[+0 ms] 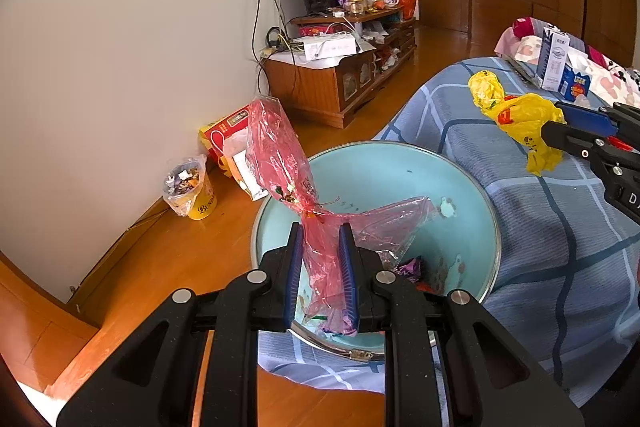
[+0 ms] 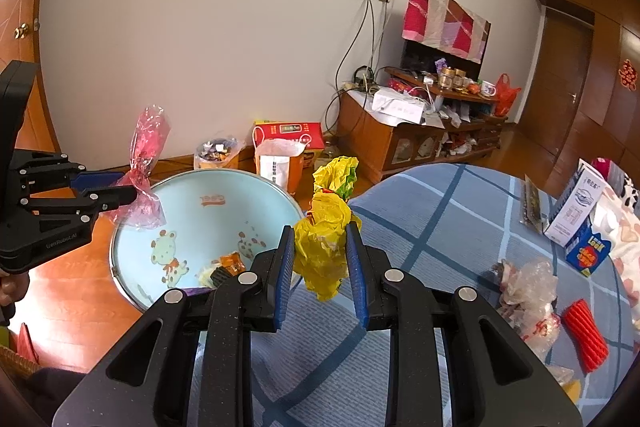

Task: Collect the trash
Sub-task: 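Carry the pink and yellow bags over the bin and open both tools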

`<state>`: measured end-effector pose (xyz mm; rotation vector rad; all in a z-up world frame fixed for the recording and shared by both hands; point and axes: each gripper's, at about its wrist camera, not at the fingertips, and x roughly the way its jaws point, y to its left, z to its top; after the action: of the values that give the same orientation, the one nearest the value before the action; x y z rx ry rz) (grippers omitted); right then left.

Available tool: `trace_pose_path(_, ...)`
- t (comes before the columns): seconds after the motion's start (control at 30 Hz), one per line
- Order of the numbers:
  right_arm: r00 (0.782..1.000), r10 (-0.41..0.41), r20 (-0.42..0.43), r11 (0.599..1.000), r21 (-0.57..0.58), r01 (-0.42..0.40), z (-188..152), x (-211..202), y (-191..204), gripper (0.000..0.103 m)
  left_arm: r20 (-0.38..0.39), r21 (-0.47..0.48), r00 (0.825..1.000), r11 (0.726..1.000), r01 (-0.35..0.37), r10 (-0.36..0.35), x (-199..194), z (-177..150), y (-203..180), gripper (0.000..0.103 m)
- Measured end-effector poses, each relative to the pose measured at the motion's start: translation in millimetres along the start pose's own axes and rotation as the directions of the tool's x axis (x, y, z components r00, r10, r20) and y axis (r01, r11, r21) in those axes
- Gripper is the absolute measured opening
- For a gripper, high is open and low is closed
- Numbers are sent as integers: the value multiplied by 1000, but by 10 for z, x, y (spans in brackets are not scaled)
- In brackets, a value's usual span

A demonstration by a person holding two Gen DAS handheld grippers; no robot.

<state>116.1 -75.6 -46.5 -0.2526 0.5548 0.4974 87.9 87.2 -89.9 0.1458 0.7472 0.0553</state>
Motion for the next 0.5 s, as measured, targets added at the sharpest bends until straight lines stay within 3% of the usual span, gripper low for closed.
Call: trace_pose_path(0.5,1000,19,-9,999,-33,-19,51,65,118,26,-9,-7,1000,1000,-16,16,49,-4,55,19)
